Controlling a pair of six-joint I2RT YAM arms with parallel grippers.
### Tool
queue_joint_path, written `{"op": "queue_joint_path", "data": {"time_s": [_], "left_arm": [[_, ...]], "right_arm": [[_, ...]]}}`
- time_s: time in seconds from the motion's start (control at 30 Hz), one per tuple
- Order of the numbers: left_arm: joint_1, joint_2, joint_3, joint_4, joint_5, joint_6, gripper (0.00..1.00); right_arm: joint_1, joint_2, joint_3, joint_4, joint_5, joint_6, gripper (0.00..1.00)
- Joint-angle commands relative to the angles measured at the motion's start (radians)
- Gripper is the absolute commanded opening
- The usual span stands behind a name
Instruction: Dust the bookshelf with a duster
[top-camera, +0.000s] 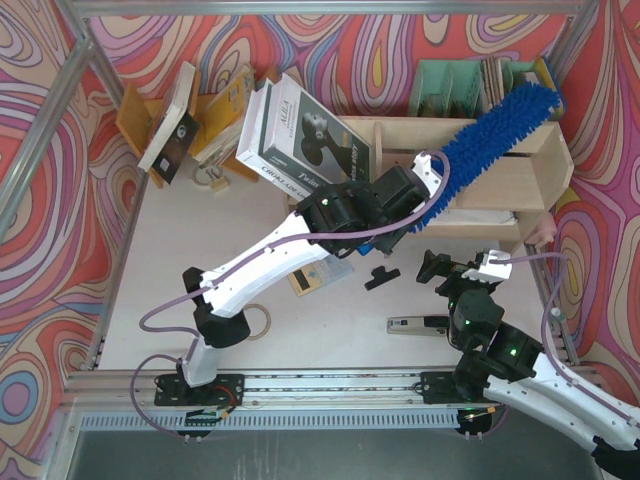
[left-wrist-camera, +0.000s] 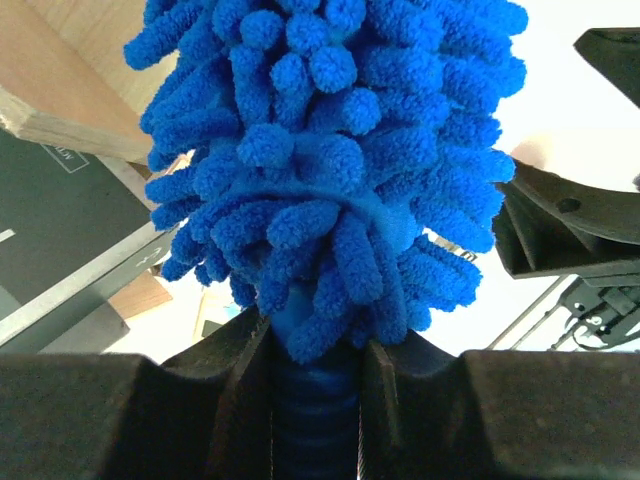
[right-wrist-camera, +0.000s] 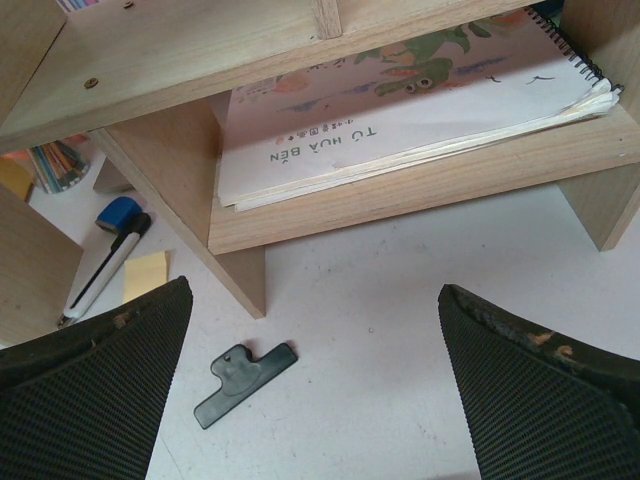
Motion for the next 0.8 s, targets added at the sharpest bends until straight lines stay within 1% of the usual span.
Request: {"op": "queue_joint_path", "data": {"time_s": [0.0, 0.17, 0.27, 0.43, 0.57, 0.77], "left_arm": [[-0.014, 0.003, 0.038, 0.037, 0.090, -0.008, 0.00], [-0.073, 0.001, 0.034, 0.056, 0.108, 0.060, 0.00], [-0.098, -0.001, 0.032, 0.062, 0.113, 0.065, 0.00], [-0.105, -0.013, 0.028, 0.066, 0.113, 0.056, 0.00], [-0.104, -0.046, -0.011, 0.085, 0.040, 0.055, 0.00], [-0.092, -0.101, -0.069, 0.116, -0.109, 0.020, 0.00]], "right_arm": [[0.000, -0.002, 0.014, -0.004, 0.032, 0.014, 0.99], [0.000, -0.002, 0.016, -0.006, 0.033, 0.015, 0.99], [0.000, -0.005, 0.016, -0.007, 0.035, 0.017, 0.99], [0.001, -0.005, 0.017, -0.008, 0.035, 0.018, 0.99], [0.001, -0.005, 0.016, -0.010, 0.035, 0.019, 0.99], [0.000, -0.009, 0.016, -0.014, 0.035, 0.023, 0.99]]}}
